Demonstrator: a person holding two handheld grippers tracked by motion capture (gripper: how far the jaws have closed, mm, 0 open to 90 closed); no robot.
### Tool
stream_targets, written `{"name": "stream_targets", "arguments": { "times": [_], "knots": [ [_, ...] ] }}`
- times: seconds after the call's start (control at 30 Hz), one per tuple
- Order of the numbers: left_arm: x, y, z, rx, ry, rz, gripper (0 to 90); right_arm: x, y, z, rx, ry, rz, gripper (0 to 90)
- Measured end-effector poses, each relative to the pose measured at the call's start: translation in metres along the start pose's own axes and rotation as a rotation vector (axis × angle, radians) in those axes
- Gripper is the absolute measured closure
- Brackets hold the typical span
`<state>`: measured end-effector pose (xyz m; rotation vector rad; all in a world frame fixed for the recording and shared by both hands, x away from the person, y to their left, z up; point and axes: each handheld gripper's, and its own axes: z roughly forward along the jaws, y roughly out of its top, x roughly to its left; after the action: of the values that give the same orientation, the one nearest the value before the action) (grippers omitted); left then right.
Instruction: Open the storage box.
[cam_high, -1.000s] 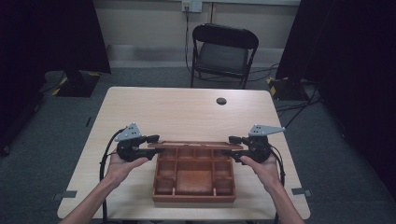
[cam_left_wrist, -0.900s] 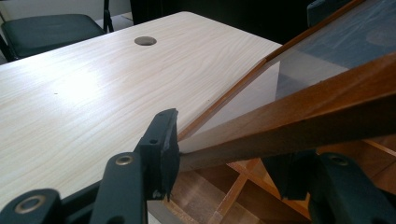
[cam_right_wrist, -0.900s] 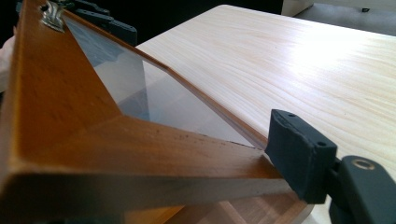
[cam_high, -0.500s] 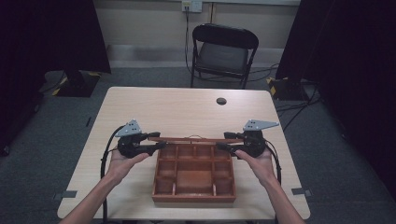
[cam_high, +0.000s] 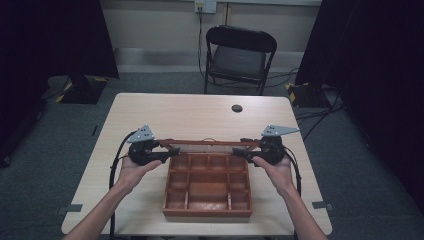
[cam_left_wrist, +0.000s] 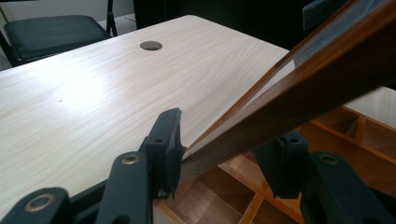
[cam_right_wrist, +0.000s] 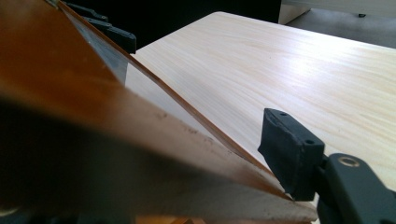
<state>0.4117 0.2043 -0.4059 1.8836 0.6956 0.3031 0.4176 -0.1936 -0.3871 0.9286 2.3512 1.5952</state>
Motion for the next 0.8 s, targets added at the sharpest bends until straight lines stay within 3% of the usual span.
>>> {"name": "stream_targets", "arguments": {
  "times": [0.33, 0.5, 0.73, 0.8],
  "knots": [
    [0.01, -0.001, 0.008, 0.016, 0.008, -0.009, 54.7, -0.007, 0.005, 0.006, -0.01, -0.012, -0.004, 44.6],
    [0.011, -0.001, 0.01, -0.003, 0.007, -0.036, 54.6, -0.01, 0.004, 0.008, -0.015, -0.013, 0.003, 44.7],
    [0.017, 0.002, 0.012, 0.013, 0.025, -0.02, 56.1, -0.021, 0.0, 0.012, -0.019, -0.036, 0.029, 45.6],
    [0.018, 0.002, 0.013, -0.001, 0.021, -0.043, 56.3, -0.022, 0.0, 0.012, -0.017, -0.038, 0.031, 46.2]
  ]
}}
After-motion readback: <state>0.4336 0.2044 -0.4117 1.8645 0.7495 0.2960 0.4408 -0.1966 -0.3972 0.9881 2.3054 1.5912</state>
